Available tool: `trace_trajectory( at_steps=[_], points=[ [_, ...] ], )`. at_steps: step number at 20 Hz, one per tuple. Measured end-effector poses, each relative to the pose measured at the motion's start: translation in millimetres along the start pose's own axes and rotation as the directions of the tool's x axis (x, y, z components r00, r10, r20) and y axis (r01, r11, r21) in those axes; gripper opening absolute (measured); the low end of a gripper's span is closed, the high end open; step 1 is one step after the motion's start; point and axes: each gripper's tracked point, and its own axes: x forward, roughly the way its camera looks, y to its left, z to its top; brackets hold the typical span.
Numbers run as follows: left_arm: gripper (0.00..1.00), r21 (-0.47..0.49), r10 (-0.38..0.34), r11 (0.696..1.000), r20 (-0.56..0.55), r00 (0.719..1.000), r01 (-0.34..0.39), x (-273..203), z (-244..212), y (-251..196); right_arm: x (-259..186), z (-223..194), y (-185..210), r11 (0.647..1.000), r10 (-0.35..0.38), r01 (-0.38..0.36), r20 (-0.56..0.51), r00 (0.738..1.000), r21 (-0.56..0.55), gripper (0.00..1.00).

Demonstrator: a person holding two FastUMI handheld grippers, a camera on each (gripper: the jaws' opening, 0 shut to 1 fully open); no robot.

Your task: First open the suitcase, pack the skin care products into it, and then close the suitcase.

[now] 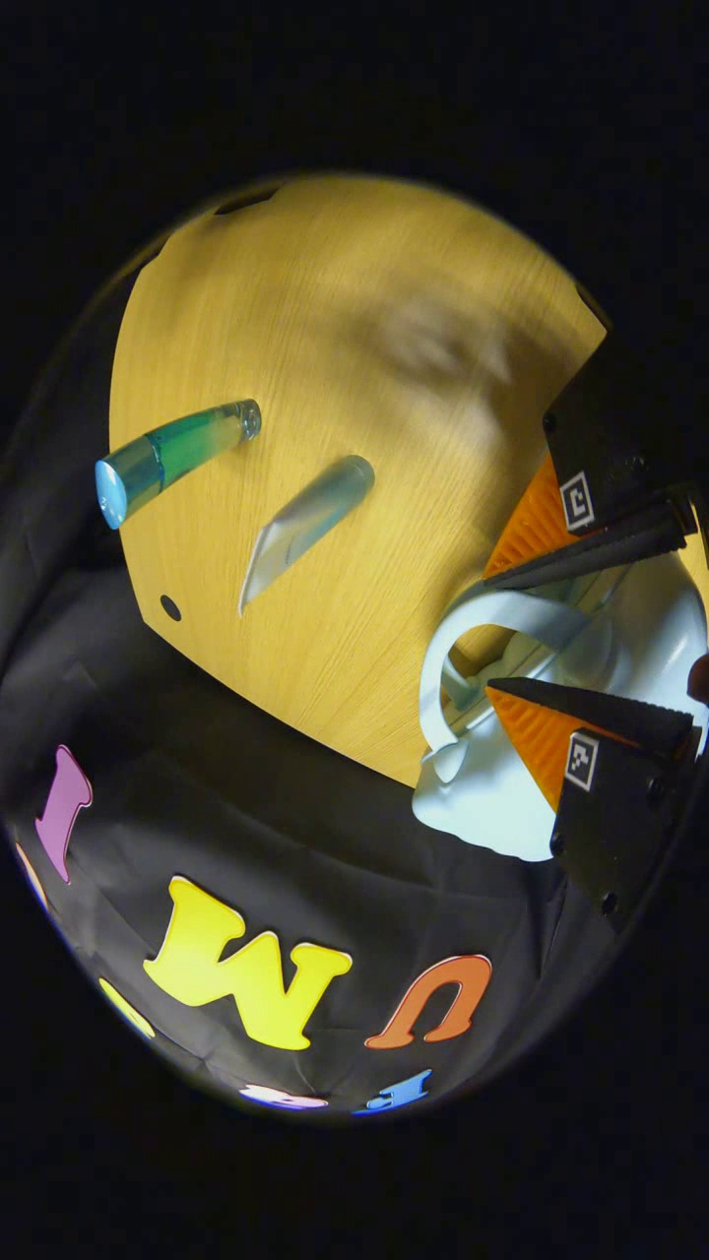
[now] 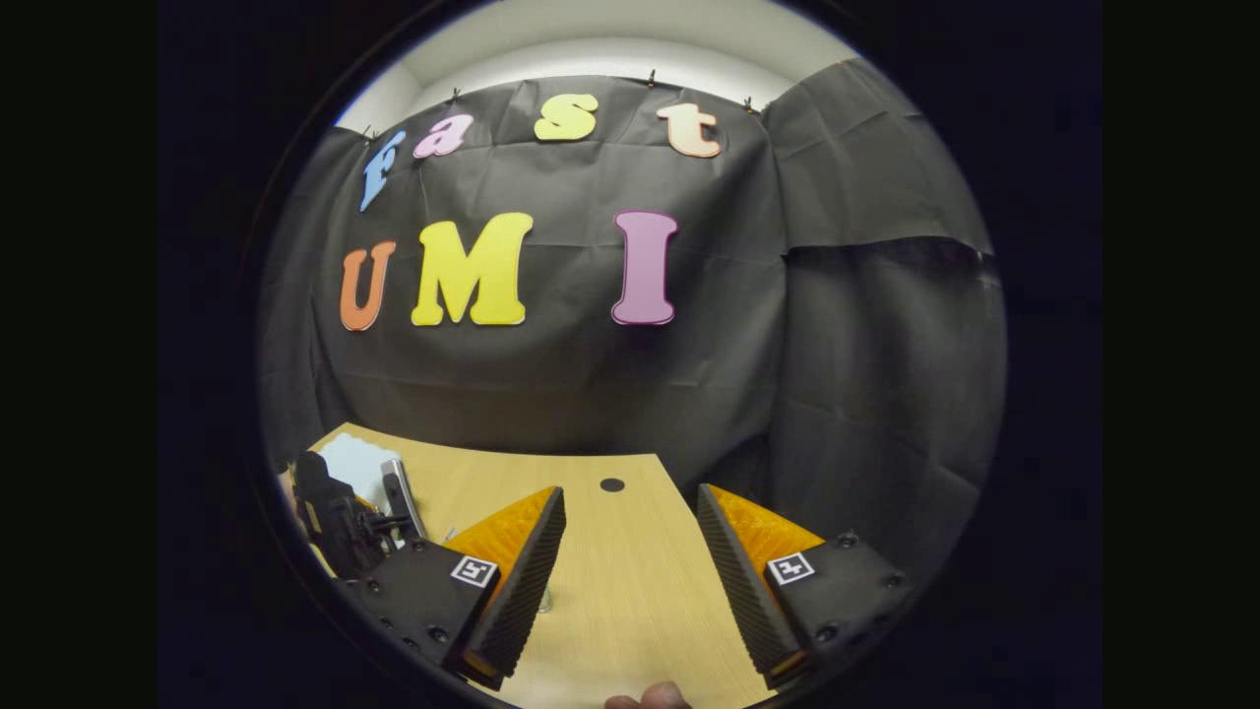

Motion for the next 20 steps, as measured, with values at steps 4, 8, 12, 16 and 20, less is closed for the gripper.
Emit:
trace_trajectory(
  at_steps=[4,8,12,16,20],
  points=[
    [0.50,0.007,-0.007,1.000,-0.041,0.999,0.007,10,-5,-2,3,-4,-3,1.000,-0.004,0.004,-0.012,1.000,0.007,0.81],
    [0.35,0.004,-0.005,1.000,-0.048,0.999,0.005,8,-3,-6,2,-11,1,1.000,0.006,-0.006,-0.032,0.999,0.009,0.81],
    [0.19,-0.008,0.033,0.999,0.022,0.999,-0.033,-2,9,0,0,-9,9,1.000,0.023,-0.023,-0.025,0.999,0.011,0.81],
    [0.10,-0.077,0.046,0.996,0.090,0.995,-0.039,-18,19,7,-2,-9,18,0.999,0.039,-0.038,-0.020,0.999,0.017,0.81],
    [0.06,-0.128,0.068,0.991,0.156,0.985,-0.048,-32,26,17,-3,-7,33,0.998,0.061,-0.061,-0.014,0.998,0.012,0.81]
  ],
)
